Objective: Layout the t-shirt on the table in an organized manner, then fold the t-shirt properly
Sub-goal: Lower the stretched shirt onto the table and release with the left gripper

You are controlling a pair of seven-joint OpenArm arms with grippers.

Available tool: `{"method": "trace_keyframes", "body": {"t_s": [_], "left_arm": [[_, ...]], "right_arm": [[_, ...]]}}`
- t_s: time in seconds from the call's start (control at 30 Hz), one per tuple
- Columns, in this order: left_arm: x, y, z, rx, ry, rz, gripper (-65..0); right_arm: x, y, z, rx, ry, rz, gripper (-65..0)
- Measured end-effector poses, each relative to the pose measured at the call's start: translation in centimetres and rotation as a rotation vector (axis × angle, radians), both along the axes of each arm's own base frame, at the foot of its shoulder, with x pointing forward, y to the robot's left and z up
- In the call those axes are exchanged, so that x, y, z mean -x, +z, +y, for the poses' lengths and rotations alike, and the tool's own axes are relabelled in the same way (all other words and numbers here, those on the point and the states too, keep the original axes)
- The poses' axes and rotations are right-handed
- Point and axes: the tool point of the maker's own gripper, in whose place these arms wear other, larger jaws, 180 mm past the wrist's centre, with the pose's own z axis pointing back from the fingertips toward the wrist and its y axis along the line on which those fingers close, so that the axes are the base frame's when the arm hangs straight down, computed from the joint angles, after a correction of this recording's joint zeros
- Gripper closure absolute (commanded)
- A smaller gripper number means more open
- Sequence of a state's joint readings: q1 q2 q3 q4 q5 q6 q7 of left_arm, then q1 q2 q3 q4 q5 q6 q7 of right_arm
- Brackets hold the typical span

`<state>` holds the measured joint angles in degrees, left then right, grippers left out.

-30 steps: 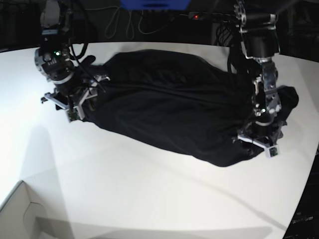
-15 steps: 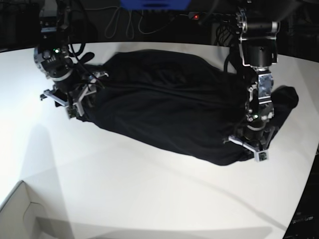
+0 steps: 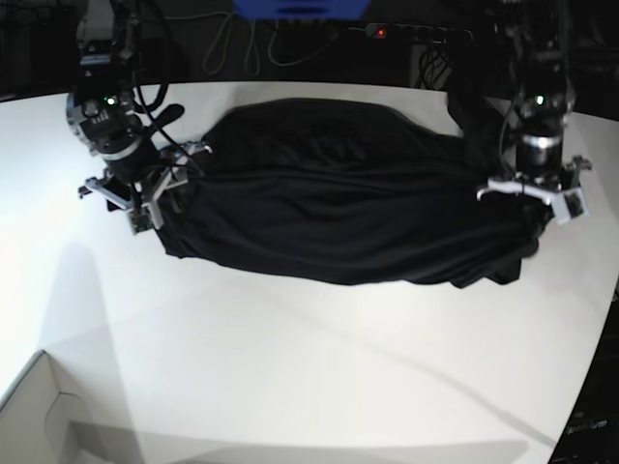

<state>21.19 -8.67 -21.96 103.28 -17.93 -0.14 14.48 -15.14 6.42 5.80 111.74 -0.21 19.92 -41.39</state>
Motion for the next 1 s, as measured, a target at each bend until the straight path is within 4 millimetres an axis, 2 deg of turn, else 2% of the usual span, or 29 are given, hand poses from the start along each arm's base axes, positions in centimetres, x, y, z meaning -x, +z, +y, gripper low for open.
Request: {"method": "trace_keyframes", "body": {"t_s": [0.07,0.2,0.37,0.53,0.67,0.77,0.87,0.93,1.0], "left_arm": [[1.6,-1.1,0.1,0.06,0.012,0.028,0.0],[2.7,-2.3,-0.8,0.121,0.004,0.059,0.0],[3.8,-4.3,-4.7,0.166,-0.087,0.125,-0.5],[4.9,-4.8,-6.9,0.157,-0.185,0.168,-0.5],[6.0,-4.5,-10.3,0.171,-0.377,0.174,-0.5],[5.8,-3.8,-10.8,0.166,-0.419,0.153,-0.5],[4.8,-2.0,-10.0,0.138,-0.416,0.096,-1.4],[3.9,-0.6,-9.9,0.118,-0.421,0.055,-7.7],[3.4,0.5,-10.2,0.113,-0.433,0.02,-17.5]], "right_arm": [[0.0,0.0,0.0,-0.002,-0.002,0.001,-28.4],[-0.4,0.2,0.6,-0.024,-0.006,-0.012,-28.4],[-0.4,0.2,0.7,-0.025,-0.004,-0.012,-28.4],[-0.4,0.2,0.7,-0.025,-0.004,-0.011,-28.4],[-0.3,0.2,0.8,-0.025,-0.004,-0.01,-28.4],[-0.3,0.2,0.7,-0.024,-0.004,-0.01,-28.4],[-0.3,0.2,0.7,-0.024,-0.004,-0.009,-28.4],[-0.3,0.2,0.7,-0.024,-0.004,-0.009,-28.4],[-0.3,0.2,0.7,-0.025,-0.004,-0.011,-28.4]]}}
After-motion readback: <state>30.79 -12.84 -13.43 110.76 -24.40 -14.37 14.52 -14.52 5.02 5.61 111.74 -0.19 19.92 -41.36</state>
